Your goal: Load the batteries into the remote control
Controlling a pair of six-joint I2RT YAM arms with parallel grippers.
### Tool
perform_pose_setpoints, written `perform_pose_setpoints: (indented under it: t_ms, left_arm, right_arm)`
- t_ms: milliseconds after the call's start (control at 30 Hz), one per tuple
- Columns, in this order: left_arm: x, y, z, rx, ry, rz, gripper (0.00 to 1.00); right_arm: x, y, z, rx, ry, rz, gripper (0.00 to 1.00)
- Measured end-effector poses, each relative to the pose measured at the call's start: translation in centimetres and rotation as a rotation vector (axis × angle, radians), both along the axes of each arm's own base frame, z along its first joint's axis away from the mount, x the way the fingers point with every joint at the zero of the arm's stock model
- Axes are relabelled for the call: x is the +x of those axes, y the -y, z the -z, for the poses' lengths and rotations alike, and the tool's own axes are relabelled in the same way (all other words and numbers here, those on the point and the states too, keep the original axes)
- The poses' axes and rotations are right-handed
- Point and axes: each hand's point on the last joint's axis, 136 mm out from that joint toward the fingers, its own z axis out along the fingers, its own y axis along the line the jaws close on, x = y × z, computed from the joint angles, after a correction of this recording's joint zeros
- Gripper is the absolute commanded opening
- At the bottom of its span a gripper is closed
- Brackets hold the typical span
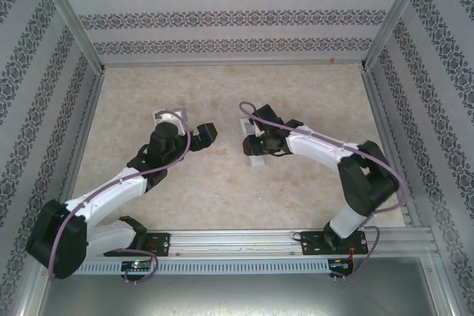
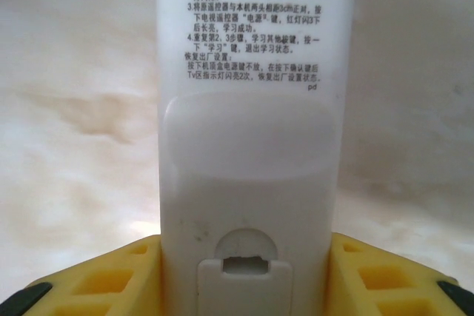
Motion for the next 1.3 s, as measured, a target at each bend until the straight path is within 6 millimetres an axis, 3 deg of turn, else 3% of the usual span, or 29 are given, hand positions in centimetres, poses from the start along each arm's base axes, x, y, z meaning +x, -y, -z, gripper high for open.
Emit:
perform_pose_setpoints:
  t_ms: [100, 200, 367, 500, 600, 633, 700, 800, 933, 1067, 1167, 1300]
  left_arm:
    - [0.7, 2.0, 1.1, -0.053, -0.079, 0.064, 0.98]
    - [0.9, 3.7, 2.5, -0.125, -0.157, 0.111, 0.89]
    - [1.2, 5.4, 4.2, -0.234, -0.251, 0.148, 0.58]
    - [1.4, 6.3, 4.7, -0.312, -0.299, 0.165, 0.20]
    - [1.5, 6.8, 4.2, -0.362, -0.307, 0.176, 0.03]
    - [1.6, 6.8, 4.2, -0.369, -0.312, 0.175, 0.00]
    - [1.5, 6.9, 4.3, -0.372, -0.325, 0.178, 0.00]
    - [1.5, 6.9, 4.7, -0.330, -0.346, 0.187, 0.00]
    - [2.3, 5.7, 5.3, -0.121, -0.379, 0.149, 0.00]
    - [4.5, 2.1, 3.8, 0.187, -0.357, 0.017, 0.00]
    - [6.7, -0.7, 2.8, 0.407, -0.348, -0.085, 0.00]
    - [9.2, -3.7, 4.7, 0.689, -0.401, -0.181, 0.00]
  right_arm:
    - [-0.6, -2.3, -2.9, 0.139, 0.046, -0.051, 0.39]
    - [-1.8, -4.5, -4.0, 0.205, 0.055, -0.125, 0.38]
    - [-3.9, -6.6, -4.3, 0.255, 0.034, -0.210, 0.38]
    - [-4.3, -7.1, -4.7, 0.276, 0.035, -0.229, 0.38]
    - [-4.2, -6.9, -4.5, 0.262, 0.039, -0.220, 0.43]
    - [-4.1, -6.9, -4.6, 0.261, 0.042, -0.219, 0.49]
    - [-4.2, -6.7, -4.4, 0.256, 0.035, -0.215, 0.63]
    - [-4.1, -6.7, -5.1, 0.270, 0.043, -0.214, 0.73]
    - [-2.7, -4.6, -9.1, 0.335, 0.122, -0.148, 0.77]
    - [-1.0, -0.6, -13.0, 0.381, 0.239, -0.037, 0.78]
    - [-0.8, 1.7, -13.4, 0.380, 0.266, 0.024, 0.79]
    - [-1.2, 3.5, -11.9, 0.354, 0.237, 0.074, 0.80]
